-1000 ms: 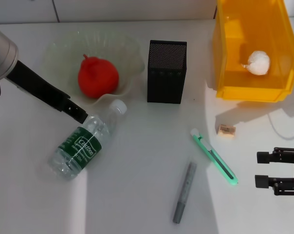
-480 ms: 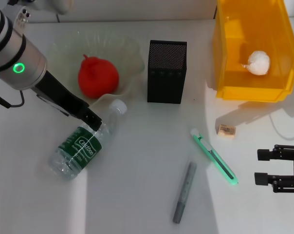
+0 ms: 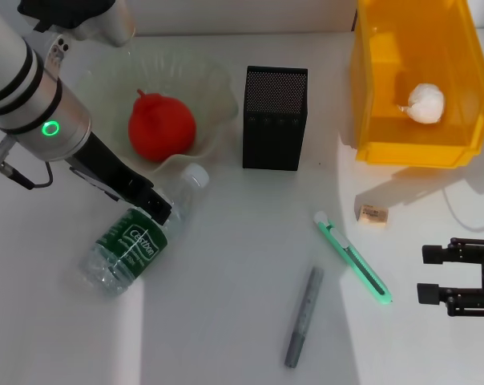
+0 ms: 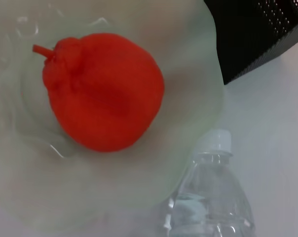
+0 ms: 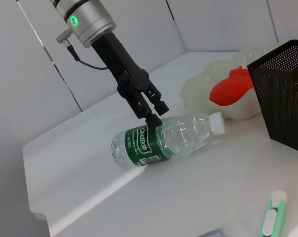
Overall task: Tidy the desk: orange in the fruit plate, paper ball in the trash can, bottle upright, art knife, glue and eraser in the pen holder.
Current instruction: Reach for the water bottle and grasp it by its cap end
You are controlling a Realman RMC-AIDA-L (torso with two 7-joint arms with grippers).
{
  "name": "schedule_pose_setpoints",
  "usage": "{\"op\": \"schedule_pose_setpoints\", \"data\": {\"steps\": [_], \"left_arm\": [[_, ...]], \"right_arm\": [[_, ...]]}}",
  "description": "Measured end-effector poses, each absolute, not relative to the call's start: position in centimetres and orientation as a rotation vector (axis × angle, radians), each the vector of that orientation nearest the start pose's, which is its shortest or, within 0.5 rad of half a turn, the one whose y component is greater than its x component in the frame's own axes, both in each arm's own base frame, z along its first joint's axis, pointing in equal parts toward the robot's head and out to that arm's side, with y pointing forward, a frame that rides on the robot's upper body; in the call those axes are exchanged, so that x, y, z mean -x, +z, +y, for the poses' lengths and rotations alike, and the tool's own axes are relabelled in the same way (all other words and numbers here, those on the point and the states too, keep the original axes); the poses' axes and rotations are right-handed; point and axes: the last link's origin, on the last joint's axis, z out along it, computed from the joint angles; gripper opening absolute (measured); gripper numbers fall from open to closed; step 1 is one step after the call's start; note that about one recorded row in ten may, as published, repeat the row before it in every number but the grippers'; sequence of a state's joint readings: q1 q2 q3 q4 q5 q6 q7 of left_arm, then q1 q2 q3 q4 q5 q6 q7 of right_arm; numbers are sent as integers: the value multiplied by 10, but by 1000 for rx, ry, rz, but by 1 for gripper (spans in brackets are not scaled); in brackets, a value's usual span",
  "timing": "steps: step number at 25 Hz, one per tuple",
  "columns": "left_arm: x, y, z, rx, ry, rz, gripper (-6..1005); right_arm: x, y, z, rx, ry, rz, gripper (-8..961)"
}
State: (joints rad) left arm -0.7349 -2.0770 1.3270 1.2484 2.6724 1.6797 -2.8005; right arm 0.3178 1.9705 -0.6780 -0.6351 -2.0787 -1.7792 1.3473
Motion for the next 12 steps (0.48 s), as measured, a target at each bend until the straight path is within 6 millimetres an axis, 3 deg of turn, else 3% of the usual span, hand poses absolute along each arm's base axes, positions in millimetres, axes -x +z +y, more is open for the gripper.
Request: {"op": "schedule_pose_setpoints", "data": {"steps": [12], "left_arm": [[166,-6,367,2452,582,-1225,846]], "right_arm": [[-335,34,247,2792,606,834,714]]}}
